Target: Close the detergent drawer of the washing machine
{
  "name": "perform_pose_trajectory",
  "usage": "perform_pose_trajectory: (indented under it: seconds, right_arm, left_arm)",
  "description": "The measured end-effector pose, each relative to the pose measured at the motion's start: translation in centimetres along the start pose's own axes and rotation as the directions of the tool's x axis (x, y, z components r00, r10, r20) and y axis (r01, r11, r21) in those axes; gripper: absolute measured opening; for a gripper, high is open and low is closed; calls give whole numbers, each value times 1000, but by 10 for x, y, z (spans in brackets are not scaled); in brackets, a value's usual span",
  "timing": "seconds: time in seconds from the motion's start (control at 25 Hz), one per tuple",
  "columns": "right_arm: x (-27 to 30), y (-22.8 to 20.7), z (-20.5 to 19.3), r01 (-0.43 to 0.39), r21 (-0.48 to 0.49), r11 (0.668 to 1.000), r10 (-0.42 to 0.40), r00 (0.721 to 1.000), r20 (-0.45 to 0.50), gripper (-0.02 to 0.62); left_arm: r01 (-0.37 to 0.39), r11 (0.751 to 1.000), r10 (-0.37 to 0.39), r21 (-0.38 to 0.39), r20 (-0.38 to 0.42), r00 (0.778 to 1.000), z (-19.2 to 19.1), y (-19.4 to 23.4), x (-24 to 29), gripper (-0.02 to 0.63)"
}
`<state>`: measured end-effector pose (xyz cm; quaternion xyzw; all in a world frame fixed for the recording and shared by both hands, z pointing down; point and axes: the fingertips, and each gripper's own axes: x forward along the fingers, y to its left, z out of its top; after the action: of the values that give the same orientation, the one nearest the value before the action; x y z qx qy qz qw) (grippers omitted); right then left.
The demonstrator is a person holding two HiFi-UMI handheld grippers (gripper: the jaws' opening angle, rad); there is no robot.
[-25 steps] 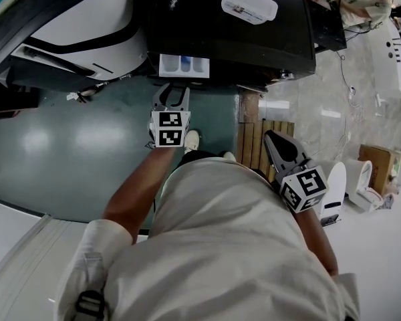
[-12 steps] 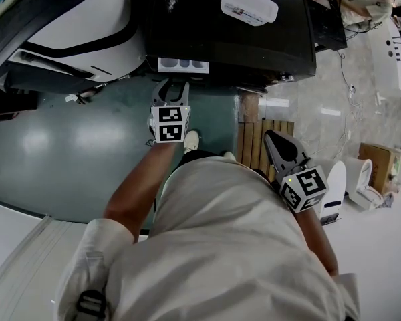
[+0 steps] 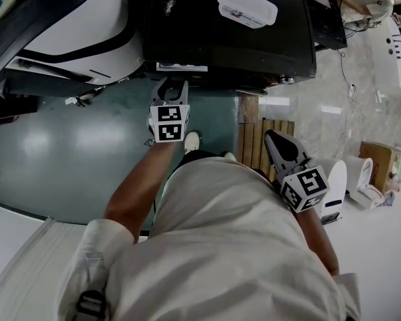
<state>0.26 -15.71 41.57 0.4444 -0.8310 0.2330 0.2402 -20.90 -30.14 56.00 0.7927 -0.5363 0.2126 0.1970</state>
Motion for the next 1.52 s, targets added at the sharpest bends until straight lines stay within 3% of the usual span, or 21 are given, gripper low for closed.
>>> perform_pose_trajectory:
  seconds: [1.52]
  right_arm:
    - [24,-17,13,1,-4,1000,-1,1000,-25,17]
  left_arm:
    - [-46,999,47,-23,20,999,16,14,25,150]
